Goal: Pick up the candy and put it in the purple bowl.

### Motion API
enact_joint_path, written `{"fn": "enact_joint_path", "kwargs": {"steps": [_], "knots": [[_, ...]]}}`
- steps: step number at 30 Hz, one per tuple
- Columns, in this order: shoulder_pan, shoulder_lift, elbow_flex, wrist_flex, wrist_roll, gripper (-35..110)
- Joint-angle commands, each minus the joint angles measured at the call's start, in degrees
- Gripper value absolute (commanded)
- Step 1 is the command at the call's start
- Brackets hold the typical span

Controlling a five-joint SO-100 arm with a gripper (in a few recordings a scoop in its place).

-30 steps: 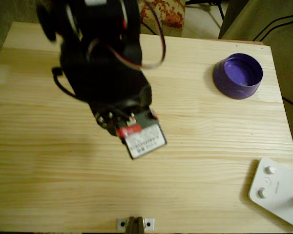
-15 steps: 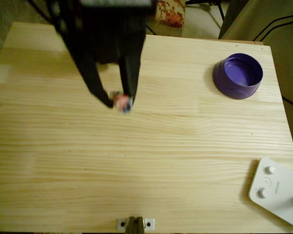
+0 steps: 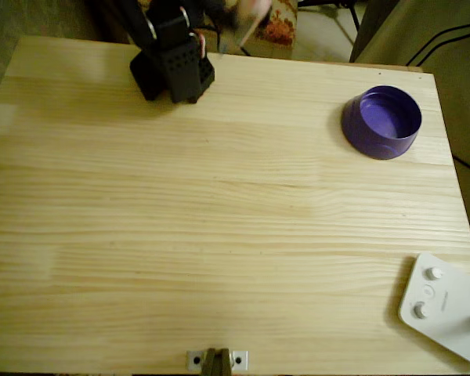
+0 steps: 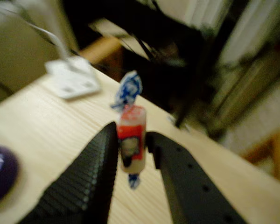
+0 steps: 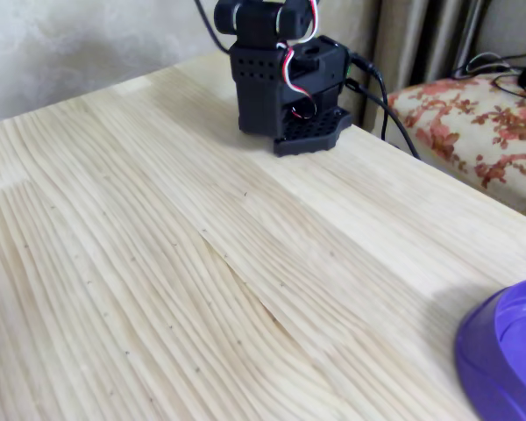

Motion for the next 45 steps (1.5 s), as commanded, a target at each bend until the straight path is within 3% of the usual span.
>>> {"fn": "enact_joint_path", "kwargs": {"steps": [1,13,33,45], "knots": [[-11.43,2.46,-2.90,0.62,-0.35,0],[-30.50,-11.69,-3.08,-1.76,-0.09,0],[-40.61,-50.80,-24.08,-1.32,-6.06,0],[-42.54,-78.05,-47.81,3.16,-8.17,0]]}}
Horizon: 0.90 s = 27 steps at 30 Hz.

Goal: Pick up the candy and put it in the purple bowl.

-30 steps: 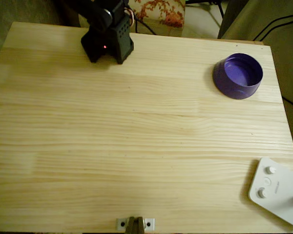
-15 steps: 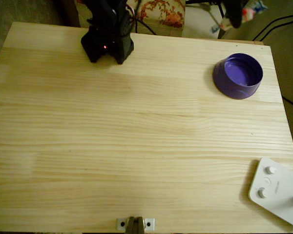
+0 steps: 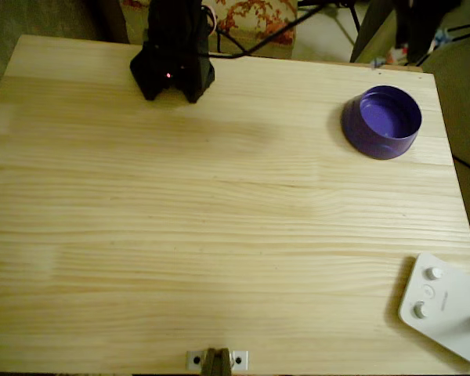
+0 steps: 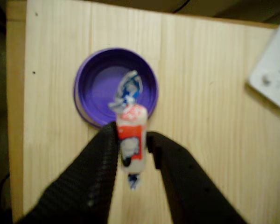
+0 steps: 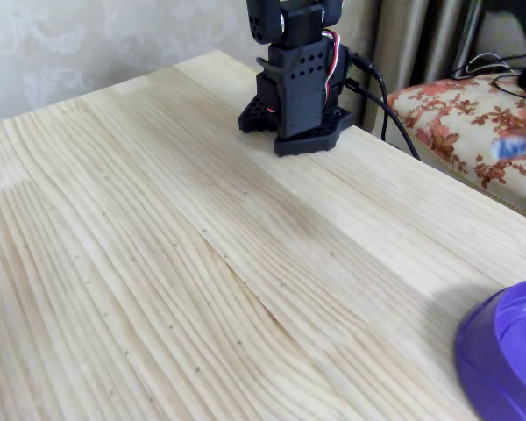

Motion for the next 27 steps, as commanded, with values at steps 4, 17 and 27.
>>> {"fn": "enact_joint_path", "kwargs": {"steps": [4,17,27], "knots": [[-0.79,-8.96,-16.08,2.46,-0.62,0],[-5.45,-26.19,-31.20,6.50,-0.44,0],[-4.66,-31.20,-33.49,6.50,-1.49,0]]}}
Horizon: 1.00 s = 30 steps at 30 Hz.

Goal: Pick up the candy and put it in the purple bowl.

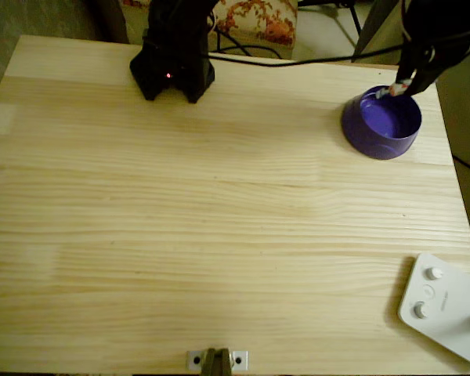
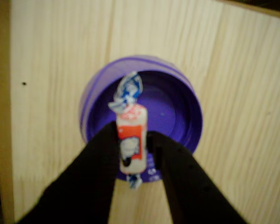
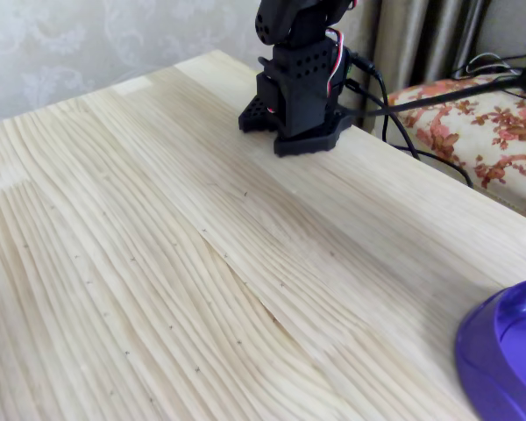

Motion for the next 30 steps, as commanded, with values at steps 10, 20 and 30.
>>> {"fn": "enact_joint_path", "kwargs": {"steps": [10,20,30], "knots": [[1.76,2.11,-4.66,0.70,-3.69,0],[1.49,2.11,-4.57,0.70,-3.87,11],[1.76,2.11,-4.66,0.62,-3.60,25]]}}
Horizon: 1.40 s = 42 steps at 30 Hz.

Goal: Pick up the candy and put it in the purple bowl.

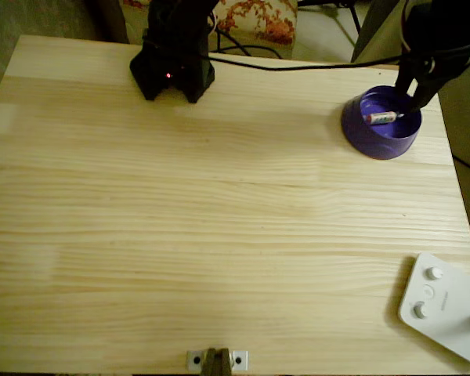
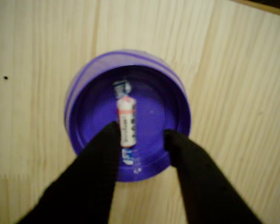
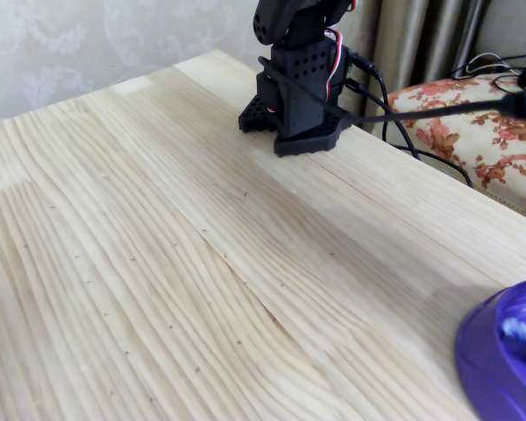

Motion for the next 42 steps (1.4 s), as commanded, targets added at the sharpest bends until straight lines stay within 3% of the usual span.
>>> {"fn": "enact_joint_path", "kwargs": {"steps": [1,8,16,30,39,42], "knots": [[-0.09,2.72,-4.39,0.62,-0.79,25],[0.26,4.39,-4.31,0.79,0.26,26],[2.37,13.18,-0.18,1.49,1.32,0],[12.74,48.60,32.70,0.79,1.85,0],[24.26,70.84,51.06,0.53,0.18,0],[29.71,75.85,54.93,-0.35,4.48,0]]}}
